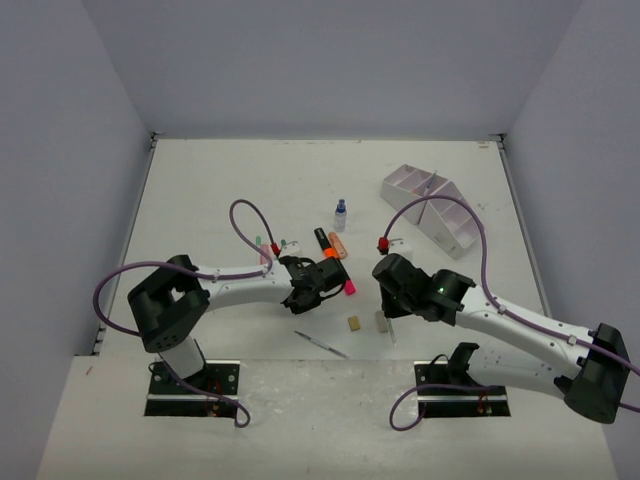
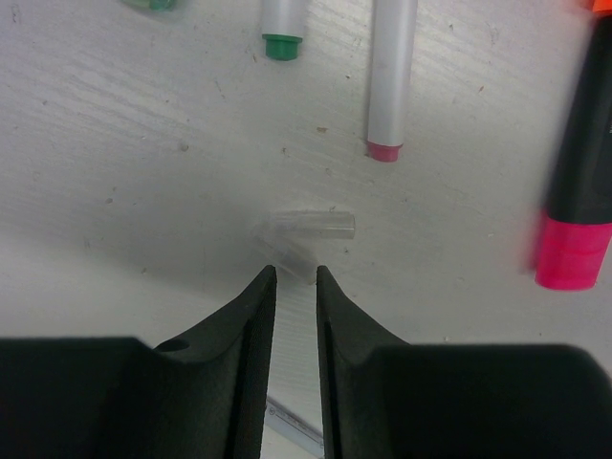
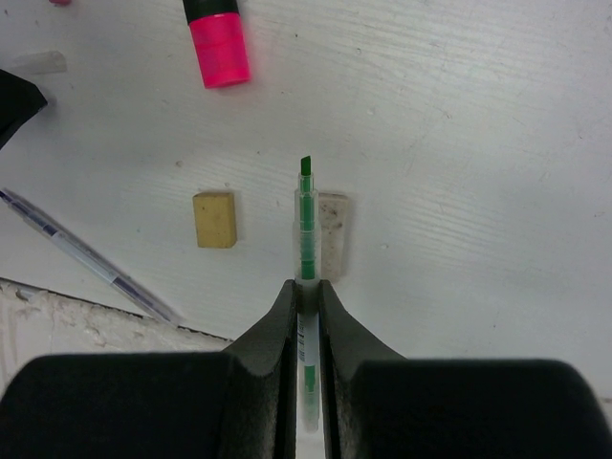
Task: Sort the stationery into containers
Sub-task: Close the pen cap on the pen.
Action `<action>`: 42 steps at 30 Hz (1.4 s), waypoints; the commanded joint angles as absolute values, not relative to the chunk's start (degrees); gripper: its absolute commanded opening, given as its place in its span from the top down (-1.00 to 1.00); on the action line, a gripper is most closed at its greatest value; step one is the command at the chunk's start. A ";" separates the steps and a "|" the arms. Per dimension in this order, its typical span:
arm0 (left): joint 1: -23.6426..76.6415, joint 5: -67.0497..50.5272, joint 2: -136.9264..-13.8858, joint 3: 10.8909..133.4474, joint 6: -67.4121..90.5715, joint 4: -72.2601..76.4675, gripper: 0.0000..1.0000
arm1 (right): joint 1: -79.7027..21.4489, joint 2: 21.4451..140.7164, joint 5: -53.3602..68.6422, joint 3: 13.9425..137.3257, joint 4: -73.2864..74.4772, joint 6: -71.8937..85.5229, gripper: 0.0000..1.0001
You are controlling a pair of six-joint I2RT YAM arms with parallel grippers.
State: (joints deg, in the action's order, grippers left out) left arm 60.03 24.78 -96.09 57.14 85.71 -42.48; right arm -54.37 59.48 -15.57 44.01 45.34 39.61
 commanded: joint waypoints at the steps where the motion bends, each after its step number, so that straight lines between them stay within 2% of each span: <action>1: 59.79 26.98 -96.21 57.63 85.93 -41.84 0.50 | -54.35 58.33 -15.91 43.59 44.09 39.29 1.00; 17: 59.15 28.06 -97.12 56.65 86.05 -41.05 0.51 | -54.40 58.45 -15.03 43.51 43.59 38.67 1.00; 30: 59.15 27.38 -94.71 52.38 87.25 -40.86 0.59 | -54.39 58.45 -15.10 43.59 43.51 38.76 1.00; 32: 59.15 27.62 -94.06 51.91 87.59 -41.33 0.63 | -54.32 58.45 -15.03 43.58 43.46 38.74 1.00; 37: 59.15 29.26 -89.73 50.83 88.56 -43.44 1.00 | -54.35 58.24 -13.98 42.92 41.67 37.80 1.00; 42: 59.21 32.60 -82.03 50.27 84.80 -42.35 1.00 | -54.40 56.95 -11.66 40.78 36.37 35.57 1.00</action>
State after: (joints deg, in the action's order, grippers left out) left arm 59.37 27.49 -88.89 50.31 86.20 -42.32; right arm -54.37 59.00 -13.74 42.60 42.18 37.94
